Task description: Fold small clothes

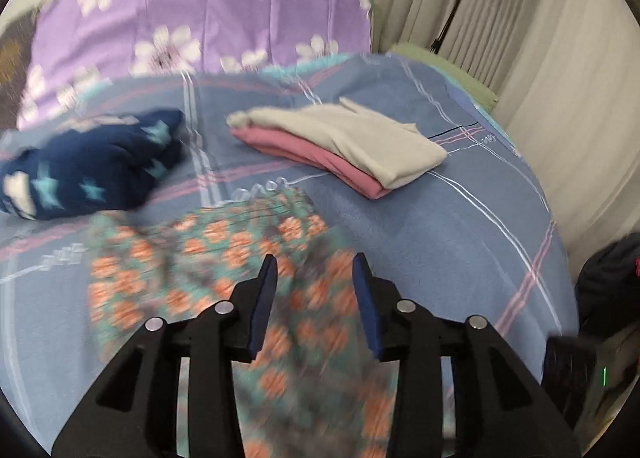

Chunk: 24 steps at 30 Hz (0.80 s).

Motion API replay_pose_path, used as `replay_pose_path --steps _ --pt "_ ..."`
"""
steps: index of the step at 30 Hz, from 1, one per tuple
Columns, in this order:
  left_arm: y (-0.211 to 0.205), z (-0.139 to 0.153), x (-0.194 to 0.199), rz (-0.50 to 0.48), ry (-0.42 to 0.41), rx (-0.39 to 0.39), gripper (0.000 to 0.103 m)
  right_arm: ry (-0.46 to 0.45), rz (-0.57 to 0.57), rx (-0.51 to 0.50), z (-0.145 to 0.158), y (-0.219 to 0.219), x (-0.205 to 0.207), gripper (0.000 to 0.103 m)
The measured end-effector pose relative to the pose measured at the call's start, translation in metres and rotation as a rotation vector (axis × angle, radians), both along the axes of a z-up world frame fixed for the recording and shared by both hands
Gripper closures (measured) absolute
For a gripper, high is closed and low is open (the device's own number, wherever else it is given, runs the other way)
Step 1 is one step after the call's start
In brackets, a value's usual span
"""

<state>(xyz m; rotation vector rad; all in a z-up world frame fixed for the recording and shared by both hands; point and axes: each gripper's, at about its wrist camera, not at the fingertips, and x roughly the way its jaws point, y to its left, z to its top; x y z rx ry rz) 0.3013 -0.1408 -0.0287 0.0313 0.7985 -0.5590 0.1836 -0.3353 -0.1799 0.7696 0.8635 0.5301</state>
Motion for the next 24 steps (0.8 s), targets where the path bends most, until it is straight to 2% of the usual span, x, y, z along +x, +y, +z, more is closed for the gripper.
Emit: replay_pose_path --steps 3,7,12,15,18,20,21,22,24 --pt "0.041 0.005 -0.039 0.000 -0.053 0.022 0.055 -0.004 -0.001 0.002 0.000 -0.006 0.001 0.092" --pt "0.094 -0.014 -0.096 0.003 -0.062 0.077 0.050 -0.022 -0.004 -0.027 0.004 -0.001 0.000 0.092" --pt "0.114 -0.047 -0.154 -0.026 -0.036 0.139 0.047 -0.033 -0.018 -0.025 0.013 0.006 -0.002 0.094" --pt "0.111 -0.063 -0.164 -0.036 -0.039 0.181 0.047 -0.060 -0.027 -0.010 0.025 0.009 -0.008 0.095" --pt "0.111 -0.074 -0.155 0.014 -0.034 0.233 0.047 -0.057 -0.073 -0.100 0.035 0.008 -0.019 0.095" --pt "0.114 -0.079 -0.149 0.048 -0.020 0.251 0.047 -0.012 -0.118 -0.181 0.031 0.004 -0.026 0.090" --pt "0.117 -0.081 -0.147 0.060 -0.008 0.235 0.047 0.002 -0.135 -0.205 0.028 0.003 -0.029 0.084" --pt "0.120 -0.081 -0.147 0.066 -0.004 0.217 0.047 0.012 -0.150 -0.216 0.025 -0.002 -0.034 0.075" --pt "0.124 -0.081 -0.147 0.075 -0.006 0.199 0.047 0.010 -0.152 -0.202 0.026 -0.007 -0.040 0.065"
